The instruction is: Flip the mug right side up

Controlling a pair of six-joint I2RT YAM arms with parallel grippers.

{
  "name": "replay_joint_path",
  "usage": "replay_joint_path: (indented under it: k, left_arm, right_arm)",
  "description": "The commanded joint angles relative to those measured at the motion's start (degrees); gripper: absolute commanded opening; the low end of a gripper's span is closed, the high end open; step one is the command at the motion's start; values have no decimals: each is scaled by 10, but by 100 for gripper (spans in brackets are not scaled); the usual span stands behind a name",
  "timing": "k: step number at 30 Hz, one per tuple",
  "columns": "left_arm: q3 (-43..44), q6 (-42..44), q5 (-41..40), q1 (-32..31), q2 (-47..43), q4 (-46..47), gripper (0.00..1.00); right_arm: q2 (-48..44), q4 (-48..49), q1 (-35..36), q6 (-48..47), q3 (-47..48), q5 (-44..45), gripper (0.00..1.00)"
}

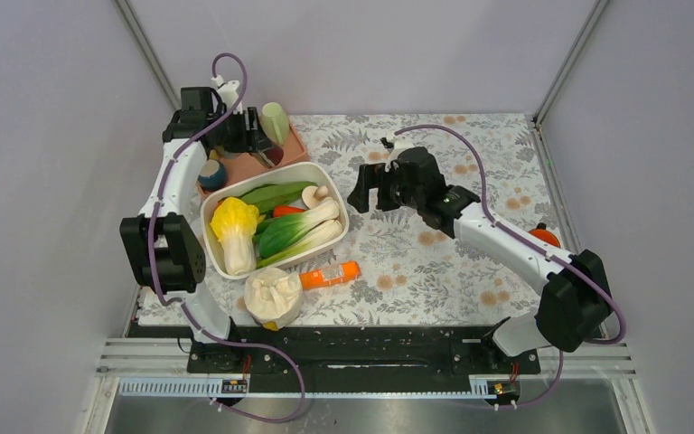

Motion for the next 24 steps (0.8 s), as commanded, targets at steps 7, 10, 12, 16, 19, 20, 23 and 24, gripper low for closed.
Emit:
replay_joint_path:
  k: [7,10,12,16,19,20,23,24]
  left_arm:
    - [-65,-113,131,-61,-100,70,0]
    - [-69,-118,138,-86,-117,73,0]
    - [-65,-128,150,-96,-122,73,0]
    - [-68,-149,181,-108,-137,72,0]
    - [-64,-159,196,-114,-139,72,0]
    - [-60,-165,203,-115,-138,73,0]
    - [-53,-179,215,-120,-137,72,0]
    - [-52,-182,219,-123,-137,72,0]
  right_arm:
    - [-9,292,28,129,-77,3,99]
    - [3,345,31,146,-78,-13,99]
    - [12,362,32,163,-77,-23,99]
    - [30,405,32,202,-81,-36,98]
    - [41,444,32,227,-86,-52,95]
    - [44,457,32,230,-88,-58,93]
    - [53,490,32,225,-92,-79,88]
    - [56,502,32,224,-95,-83,88]
